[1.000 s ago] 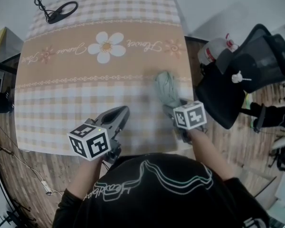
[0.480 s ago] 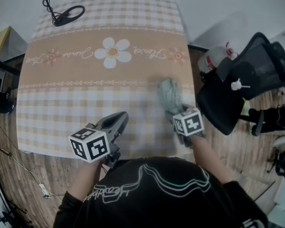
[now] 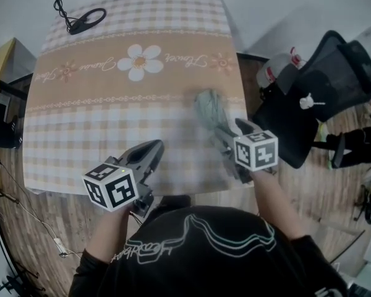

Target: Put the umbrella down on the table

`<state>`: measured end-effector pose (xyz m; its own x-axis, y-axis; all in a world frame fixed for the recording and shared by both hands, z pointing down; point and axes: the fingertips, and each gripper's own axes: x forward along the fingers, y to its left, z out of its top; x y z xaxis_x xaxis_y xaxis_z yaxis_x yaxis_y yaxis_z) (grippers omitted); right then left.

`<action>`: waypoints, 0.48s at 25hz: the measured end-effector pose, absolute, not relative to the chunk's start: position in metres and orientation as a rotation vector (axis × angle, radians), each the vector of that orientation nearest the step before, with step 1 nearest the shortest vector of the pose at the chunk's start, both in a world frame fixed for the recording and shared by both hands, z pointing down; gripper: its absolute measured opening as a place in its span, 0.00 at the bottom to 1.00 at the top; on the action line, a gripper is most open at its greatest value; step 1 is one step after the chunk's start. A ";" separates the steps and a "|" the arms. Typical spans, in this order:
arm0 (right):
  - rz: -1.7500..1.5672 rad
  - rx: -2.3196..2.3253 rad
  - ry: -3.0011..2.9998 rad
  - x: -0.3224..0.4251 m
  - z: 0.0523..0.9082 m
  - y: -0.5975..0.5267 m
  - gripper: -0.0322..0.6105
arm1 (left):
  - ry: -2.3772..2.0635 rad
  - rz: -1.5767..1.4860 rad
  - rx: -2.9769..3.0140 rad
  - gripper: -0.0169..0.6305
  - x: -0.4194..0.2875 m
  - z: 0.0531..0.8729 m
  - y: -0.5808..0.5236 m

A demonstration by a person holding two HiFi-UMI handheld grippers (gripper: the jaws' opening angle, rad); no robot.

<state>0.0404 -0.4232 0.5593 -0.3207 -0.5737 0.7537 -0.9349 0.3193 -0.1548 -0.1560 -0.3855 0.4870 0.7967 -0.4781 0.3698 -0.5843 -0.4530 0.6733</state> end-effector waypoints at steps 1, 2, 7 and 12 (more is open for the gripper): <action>0.790 1.377 -2.070 0.043 0.542 -0.420 0.53 | -0.769 0.145 2.131 0.02 -0.150 0.480 -0.378; 0.788 1.416 -2.138 0.045 0.524 -0.415 0.53 | -0.756 0.136 2.138 0.02 -0.144 0.471 -0.370; 0.837 1.454 -2.422 0.054 0.456 -0.371 0.53 | -0.760 0.137 2.271 0.02 -0.108 0.425 -0.325; 0.771 1.351 -2.665 0.049 0.396 -0.316 0.30 | -0.764 0.139 2.381 0.02 -0.076 0.392 -0.282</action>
<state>0.0494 -0.3158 0.3963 -0.6153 -0.7419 0.2665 -0.7695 0.4920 -0.4071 -0.0760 -0.2825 0.3922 0.8266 -0.4901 0.2768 -0.5562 -0.6358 0.5351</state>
